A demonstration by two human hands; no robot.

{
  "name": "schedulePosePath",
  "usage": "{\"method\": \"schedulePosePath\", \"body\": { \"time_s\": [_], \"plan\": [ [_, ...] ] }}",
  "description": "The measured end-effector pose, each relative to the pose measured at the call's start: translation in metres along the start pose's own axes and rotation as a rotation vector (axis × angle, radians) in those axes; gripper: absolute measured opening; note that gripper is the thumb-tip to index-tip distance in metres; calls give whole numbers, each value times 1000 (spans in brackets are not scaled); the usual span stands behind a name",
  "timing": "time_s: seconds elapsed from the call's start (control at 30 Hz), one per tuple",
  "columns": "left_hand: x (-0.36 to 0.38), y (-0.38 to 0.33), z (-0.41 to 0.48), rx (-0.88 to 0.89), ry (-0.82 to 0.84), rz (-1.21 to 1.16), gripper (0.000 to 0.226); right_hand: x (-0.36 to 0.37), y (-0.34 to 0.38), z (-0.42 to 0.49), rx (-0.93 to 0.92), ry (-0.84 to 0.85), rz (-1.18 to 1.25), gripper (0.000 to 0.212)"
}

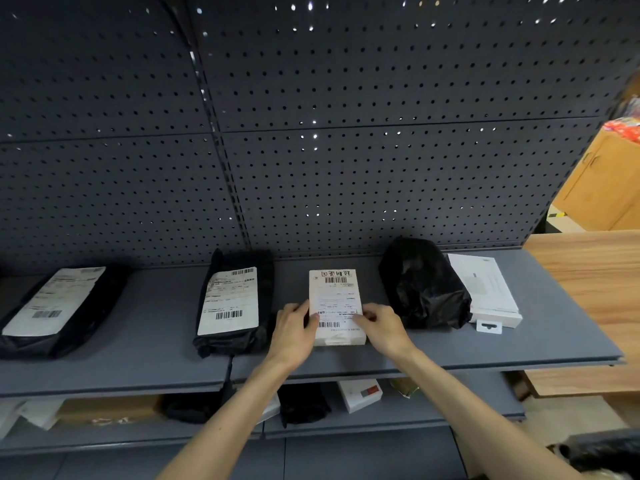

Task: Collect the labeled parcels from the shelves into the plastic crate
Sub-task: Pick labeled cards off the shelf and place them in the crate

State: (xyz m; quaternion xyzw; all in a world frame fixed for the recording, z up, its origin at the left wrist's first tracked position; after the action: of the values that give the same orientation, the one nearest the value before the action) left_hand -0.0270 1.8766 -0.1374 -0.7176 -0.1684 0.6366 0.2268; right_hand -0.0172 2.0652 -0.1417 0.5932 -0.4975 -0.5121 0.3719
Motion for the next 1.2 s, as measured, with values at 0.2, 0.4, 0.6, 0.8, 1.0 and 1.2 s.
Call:
{"method": "schedulePosePath", "body": {
  "time_s": [0.2,0.4,0.6,0.8,1.0,1.2],
  "plan": [
    [-15,-8,1,-12,-69,-479,51,1,13,3,-53,7,147,22],
    [-54,-19,10,3,-49,-717,44,-32,66,13,-130,-71,362,34],
    [-89,-28,21,71,44,-665,37,-57,88,18,-9,70,424,35],
    [-95,-21,29,8,-70,-699,31,-51,85,14,-2,158,494,30],
    [-63,-2,18,-182,-101,-970,31,-51,74,17,27,37,769,32],
    [-41,-38,10,-109,-35,-947,32,-7,62,7,82,137,848,47]
  ]
}}
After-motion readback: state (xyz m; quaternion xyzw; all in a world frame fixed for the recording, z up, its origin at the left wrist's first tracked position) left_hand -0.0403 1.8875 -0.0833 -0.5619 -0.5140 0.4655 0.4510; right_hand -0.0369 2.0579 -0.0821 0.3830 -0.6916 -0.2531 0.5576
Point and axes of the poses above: each hand's wrist, its own z-axis towards the middle knuckle, its own x-axis out of the palm, y = z × x, the point moved 9 cm from there along z, towards the middle knuckle, and after that the axes turned 14 degrees about z, right-handed, at the moved point
